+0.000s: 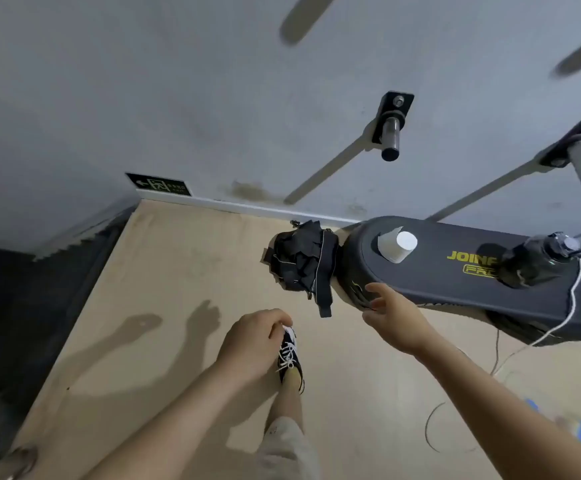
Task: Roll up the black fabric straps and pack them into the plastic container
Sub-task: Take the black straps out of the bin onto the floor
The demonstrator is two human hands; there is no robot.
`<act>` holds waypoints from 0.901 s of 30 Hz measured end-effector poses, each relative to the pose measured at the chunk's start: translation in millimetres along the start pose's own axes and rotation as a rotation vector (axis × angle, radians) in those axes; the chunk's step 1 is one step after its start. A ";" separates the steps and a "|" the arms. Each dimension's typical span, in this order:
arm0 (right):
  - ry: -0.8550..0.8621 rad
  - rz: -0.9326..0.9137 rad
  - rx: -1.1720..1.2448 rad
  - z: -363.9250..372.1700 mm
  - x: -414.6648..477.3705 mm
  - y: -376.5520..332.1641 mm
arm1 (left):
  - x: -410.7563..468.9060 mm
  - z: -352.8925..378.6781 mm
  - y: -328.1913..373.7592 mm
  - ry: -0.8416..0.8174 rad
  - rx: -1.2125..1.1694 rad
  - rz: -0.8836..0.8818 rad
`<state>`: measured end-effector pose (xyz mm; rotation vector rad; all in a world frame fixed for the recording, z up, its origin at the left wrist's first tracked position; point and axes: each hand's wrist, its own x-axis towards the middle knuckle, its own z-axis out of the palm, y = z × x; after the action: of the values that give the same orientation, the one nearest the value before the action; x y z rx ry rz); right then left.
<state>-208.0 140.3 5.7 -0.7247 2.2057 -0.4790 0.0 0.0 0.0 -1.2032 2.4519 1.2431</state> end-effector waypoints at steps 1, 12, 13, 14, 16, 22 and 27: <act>0.008 0.008 0.014 0.6 28.8 -1.9 | 29.8 0.5 -6.4 0.004 -0.035 -0.036; -0.001 0.180 0.176 49.1 365.0 32.7 | 332.0 46.4 -97.2 -0.030 -0.276 -0.288; 0.000 0.188 0.208 65.4 396.9 46.1 | 358.5 62.4 -113.2 -0.025 -0.291 -0.299; -0.009 0.205 0.237 83.0 427.4 60.7 | 384.9 81.3 -131.5 -0.026 -0.287 -0.314; -0.033 0.234 0.308 124.8 485.7 90.4 | 434.9 120.5 -168.2 -0.027 -0.245 -0.340; -0.099 0.267 0.347 223.0 629.2 177.7 | 569.1 234.9 -264.9 -0.070 -0.265 -0.454; -0.088 0.226 -0.048 238.2 729.8 205.4 | 664.3 284.1 -314.6 0.021 -0.363 -0.418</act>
<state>-506.0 -187.1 -654.3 -0.5025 2.1890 -0.2762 -283.1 -293.7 -674.3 -1.7109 1.8868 1.5770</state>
